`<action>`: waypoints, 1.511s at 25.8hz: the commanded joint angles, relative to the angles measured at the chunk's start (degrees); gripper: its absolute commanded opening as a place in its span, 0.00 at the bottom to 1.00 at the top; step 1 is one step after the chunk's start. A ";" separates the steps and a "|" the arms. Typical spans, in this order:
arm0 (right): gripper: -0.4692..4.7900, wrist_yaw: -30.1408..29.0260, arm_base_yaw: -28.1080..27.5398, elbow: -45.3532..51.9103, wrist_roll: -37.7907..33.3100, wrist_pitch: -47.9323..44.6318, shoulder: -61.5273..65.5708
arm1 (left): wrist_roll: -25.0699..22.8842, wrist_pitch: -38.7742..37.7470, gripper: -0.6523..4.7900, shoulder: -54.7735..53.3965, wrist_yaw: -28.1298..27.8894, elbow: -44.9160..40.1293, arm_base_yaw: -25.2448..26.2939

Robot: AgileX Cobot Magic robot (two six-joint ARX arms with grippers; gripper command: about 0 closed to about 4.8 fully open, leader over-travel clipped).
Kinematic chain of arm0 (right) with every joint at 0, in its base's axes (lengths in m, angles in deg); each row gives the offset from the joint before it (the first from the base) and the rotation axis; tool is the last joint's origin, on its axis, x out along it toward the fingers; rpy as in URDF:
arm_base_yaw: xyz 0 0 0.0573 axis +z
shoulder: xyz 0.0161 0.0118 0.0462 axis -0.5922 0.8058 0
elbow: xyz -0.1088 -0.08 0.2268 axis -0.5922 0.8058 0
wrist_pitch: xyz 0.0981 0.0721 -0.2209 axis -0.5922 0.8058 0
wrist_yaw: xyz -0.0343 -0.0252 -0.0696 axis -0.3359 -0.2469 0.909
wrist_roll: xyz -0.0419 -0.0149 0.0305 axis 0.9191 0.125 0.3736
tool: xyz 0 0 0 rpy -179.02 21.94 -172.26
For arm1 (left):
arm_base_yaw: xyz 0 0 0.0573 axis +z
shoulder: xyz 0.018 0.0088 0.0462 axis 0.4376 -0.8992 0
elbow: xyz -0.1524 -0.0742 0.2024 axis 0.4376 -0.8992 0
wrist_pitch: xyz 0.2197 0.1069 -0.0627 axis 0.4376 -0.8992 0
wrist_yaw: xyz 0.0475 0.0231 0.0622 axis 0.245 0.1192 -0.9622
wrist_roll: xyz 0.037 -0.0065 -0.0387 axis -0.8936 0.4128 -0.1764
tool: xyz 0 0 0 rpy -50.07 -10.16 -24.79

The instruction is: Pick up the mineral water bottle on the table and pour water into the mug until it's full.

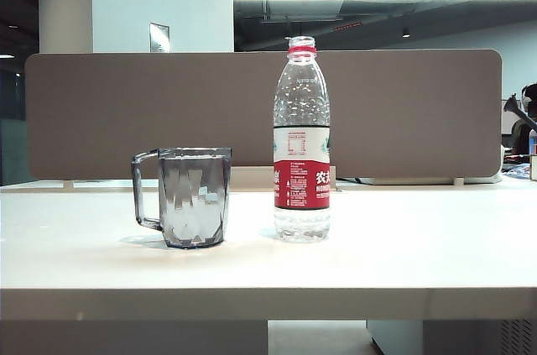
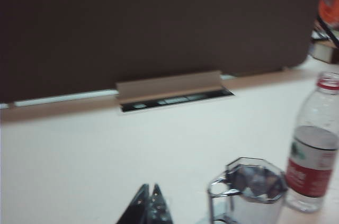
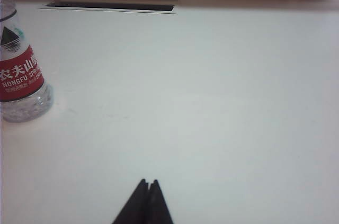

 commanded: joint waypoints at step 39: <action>0.08 -0.04 0.07 0.37 0.15 -0.59 -0.09 | 0.68 -4.13 0.11 8.85 -12.96 -18.71 1.62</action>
